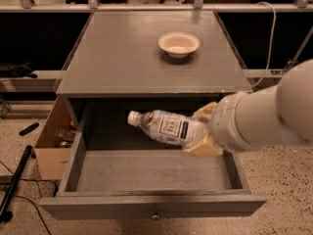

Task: Pick blue plastic bottle from top drawer and place on counter

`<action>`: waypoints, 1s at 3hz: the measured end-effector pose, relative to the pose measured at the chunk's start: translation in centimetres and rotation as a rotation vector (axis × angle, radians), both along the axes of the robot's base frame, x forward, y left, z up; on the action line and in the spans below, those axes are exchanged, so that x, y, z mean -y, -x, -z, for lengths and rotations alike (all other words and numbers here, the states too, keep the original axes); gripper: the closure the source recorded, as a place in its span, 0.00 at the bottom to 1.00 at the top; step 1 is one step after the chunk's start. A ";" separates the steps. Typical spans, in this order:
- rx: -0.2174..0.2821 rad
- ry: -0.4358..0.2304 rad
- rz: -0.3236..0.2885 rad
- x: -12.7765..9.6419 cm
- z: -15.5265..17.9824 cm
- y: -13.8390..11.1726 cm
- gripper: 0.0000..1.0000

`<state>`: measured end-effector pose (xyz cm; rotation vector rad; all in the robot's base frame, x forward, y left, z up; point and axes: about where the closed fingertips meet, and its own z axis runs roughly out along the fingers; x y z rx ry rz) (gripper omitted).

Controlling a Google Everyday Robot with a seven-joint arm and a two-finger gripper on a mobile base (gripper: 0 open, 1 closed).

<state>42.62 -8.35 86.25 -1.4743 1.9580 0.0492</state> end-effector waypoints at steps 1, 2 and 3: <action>0.031 0.007 -0.008 0.0 -2.5 0.0 1.00; 0.034 0.010 -0.010 -0.1 -2.6 -0.1 1.00; 0.076 0.056 -0.033 -0.3 -3.8 -2.2 1.00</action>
Offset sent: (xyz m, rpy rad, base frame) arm 0.0000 0.0003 0.0271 -0.0069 -0.0329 0.0087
